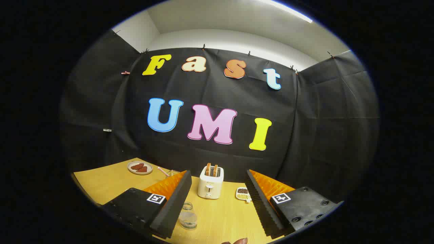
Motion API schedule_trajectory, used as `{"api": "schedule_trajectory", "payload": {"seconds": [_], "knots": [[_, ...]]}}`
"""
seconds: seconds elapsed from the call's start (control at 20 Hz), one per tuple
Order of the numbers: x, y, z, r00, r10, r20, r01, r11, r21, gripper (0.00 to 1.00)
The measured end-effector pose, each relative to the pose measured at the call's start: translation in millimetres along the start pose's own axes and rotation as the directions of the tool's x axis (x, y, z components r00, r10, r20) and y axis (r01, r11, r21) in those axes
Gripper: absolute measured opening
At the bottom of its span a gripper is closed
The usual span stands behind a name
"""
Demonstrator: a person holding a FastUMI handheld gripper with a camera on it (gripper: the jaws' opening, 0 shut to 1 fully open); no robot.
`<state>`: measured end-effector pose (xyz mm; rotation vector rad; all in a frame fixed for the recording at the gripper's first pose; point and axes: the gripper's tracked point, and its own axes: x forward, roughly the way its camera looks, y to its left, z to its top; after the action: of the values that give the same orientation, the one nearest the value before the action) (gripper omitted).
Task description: Take the bottle from table, then pour the juice into the cup, finally place the bottle on the coaster
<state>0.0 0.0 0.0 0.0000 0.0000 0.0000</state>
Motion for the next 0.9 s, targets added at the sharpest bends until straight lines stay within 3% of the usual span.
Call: {"api": "schedule_trajectory", "payload": {"seconds": [0.9], "knots": [[-7,6,-13,1.000,0.002,-0.022,-0.002,1.000,-0.004,0.97]]}}
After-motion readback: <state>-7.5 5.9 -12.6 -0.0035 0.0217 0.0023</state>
